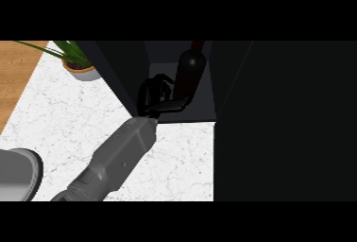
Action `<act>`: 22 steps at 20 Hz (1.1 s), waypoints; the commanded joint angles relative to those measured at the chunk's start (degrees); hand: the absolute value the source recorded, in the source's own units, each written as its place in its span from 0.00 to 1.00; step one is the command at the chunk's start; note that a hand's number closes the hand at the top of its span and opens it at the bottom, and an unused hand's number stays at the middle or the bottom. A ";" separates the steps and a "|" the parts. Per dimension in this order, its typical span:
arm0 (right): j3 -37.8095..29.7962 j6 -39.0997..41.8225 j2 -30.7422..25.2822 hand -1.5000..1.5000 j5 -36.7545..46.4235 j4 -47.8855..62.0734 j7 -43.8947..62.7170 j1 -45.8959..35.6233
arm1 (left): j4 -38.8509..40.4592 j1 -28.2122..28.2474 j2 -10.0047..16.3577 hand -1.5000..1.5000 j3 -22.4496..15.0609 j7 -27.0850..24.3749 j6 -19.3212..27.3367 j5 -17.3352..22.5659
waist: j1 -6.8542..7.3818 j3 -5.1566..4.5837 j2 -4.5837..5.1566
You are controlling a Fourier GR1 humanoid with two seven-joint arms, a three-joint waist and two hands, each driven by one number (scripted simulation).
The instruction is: Pick up the wine, place it into the cabinet and close the cabinet
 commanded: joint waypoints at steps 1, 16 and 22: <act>-1.03 -0.12 -0.69 0.00 -1.41 0.37 0.80 -0.98 | 2.54 -2.76 0.00 1.00 -0.47 -0.22 0.64 1.28 | -0.45 0.01 -0.03; -2.12 1.98 -0.86 0.00 -2.36 -1.18 -2.06 3.31 | 11.22 -4.47 0.00 1.00 6.18 -9.15 -2.18 1.70 | -0.13 0.04 -0.10; 0.82 -1.69 0.53 0.00 1.89 0.79 0.26 -2.69 | 10.28 -2.51 0.79 0.00 5.17 -13.87 -4.70 -0.28 | 0.90 0.01 -0.18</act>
